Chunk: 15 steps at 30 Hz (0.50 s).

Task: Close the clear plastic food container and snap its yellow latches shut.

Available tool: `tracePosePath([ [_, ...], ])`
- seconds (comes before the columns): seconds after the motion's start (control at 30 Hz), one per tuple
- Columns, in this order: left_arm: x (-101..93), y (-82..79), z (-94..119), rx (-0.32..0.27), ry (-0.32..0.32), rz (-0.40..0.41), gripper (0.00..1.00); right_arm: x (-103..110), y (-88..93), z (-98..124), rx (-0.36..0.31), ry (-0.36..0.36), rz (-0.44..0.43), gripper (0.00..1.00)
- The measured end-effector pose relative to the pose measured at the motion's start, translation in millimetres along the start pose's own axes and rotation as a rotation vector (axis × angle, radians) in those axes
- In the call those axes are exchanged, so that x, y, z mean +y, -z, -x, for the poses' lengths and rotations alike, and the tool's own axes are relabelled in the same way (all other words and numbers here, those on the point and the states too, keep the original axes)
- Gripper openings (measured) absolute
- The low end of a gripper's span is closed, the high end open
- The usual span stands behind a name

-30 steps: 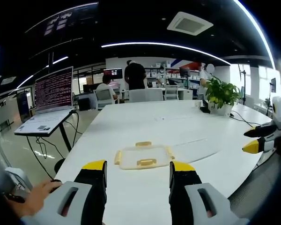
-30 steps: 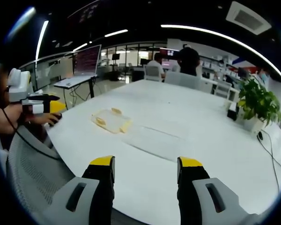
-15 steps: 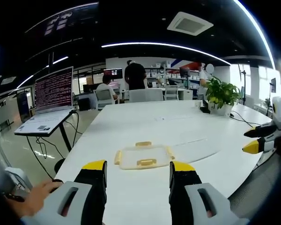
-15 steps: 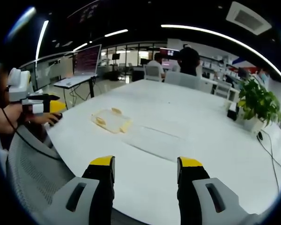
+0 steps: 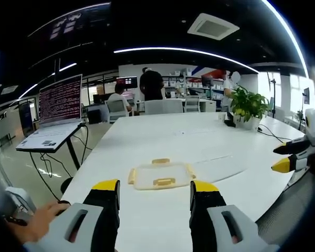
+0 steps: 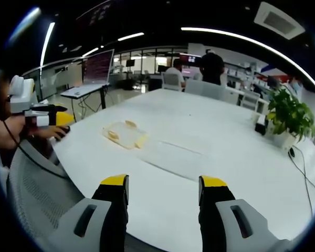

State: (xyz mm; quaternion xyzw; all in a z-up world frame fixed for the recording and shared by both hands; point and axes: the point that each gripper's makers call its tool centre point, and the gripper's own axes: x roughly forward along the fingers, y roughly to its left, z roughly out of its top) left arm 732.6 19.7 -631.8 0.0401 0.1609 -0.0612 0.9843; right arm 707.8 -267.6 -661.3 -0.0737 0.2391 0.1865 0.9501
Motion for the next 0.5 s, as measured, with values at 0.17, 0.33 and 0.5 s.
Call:
tracePosePath([
  [0.17, 0.5, -0.6, 0.0, -0.001, -0.002, 0.000, 0.48, 0.5, -0.2, -0.1, 0.001, -0.002, 0.001, 0.51],
  [0.33, 0.5, -1.0, -0.2, -0.002, -0.002, 0.000, 0.48, 0.2, -0.6, -0.4, 0.001, -0.002, 0.001, 0.51],
  [0.5, 0.5, -1.5, -0.5, -0.002, -0.002, 0.000, 0.48, -0.4, -1.1, -0.3, 0.000, 0.000, 0.001, 0.51],
])
